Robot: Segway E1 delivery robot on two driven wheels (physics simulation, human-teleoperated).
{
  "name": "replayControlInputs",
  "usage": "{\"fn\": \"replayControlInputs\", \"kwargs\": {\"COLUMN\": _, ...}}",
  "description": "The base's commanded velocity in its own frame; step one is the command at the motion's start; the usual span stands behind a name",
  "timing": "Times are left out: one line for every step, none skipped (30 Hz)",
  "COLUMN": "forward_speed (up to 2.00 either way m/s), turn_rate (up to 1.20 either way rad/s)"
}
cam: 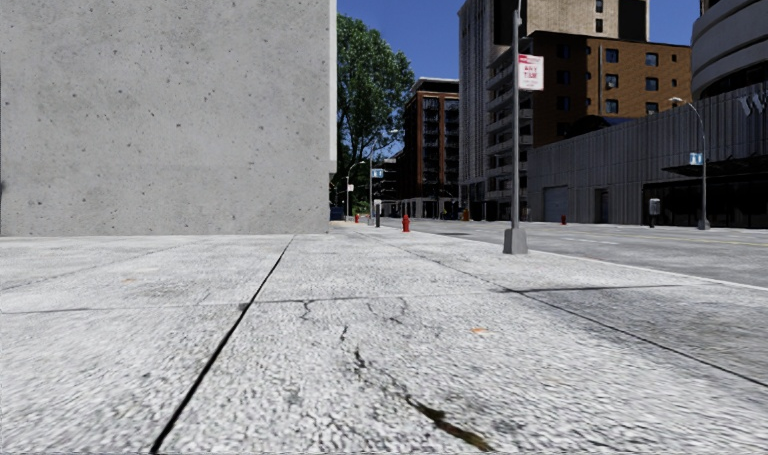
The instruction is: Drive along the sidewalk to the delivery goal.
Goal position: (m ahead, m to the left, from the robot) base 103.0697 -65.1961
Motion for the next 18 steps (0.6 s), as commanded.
{"fn": "replayControlInputs", "kwargs": {"forward_speed": 1.97, "turn_rate": 0.00}}
{"fn": "replayControlInputs", "kwargs": {"forward_speed": 1.97, "turn_rate": 0.00}}
{"fn": "replayControlInputs", "kwargs": {"forward_speed": 1.97, "turn_rate": 0.00}}
{"fn": "replayControlInputs", "kwargs": {"forward_speed": 1.97, "turn_rate": 0.00}}
{"fn": "replayControlInputs", "kwargs": {"forward_speed": 1.97, "turn_rate": 0.00}}
{"fn": "replayControlInputs", "kwargs": {"forward_speed": 1.97, "turn_rate": 0.00}}
{"fn": "replayControlInputs", "kwargs": {"forward_speed": 1.97, "turn_rate": 0.00}}
{"fn": "replayControlInputs", "kwargs": {"forward_speed": 1.97, "turn_rate": 0.00}}
{"fn": "replayControlInputs", "kwargs": {"forward_speed": 1.97, "turn_rate": 0.00}}
{"fn": "replayControlInputs", "kwargs": {"forward_speed": 1.97, "turn_rate": 0.00}}
{"fn": "replayControlInputs", "kwargs": {"forward_speed": 2.00, "turn_rate": 0.00}}
{"fn": "replayControlInputs", "kwargs": {"forward_speed": 2.00, "turn_rate": 0.00}}
{"fn": "replayControlInputs", "kwargs": {"forward_speed": 2.00, "turn_rate": 0.00}}
{"fn": "replayControlInputs", "kwargs": {"forward_speed": 2.00, "turn_rate": 0.00}}
{"fn": "replayControlInputs", "kwargs": {"forward_speed": 2.00, "turn_rate": 0.00}}
{"fn": "replayControlInputs", "kwargs": {"forward_speed": 2.00, "turn_rate": 0.00}}
{"fn": "replayControlInputs", "kwargs": {"forward_speed": 2.00, "turn_rate": 0.00}}
{"fn": "replayControlInputs", "kwargs": {"forward_speed": 2.00, "turn_rate": 0.00}}
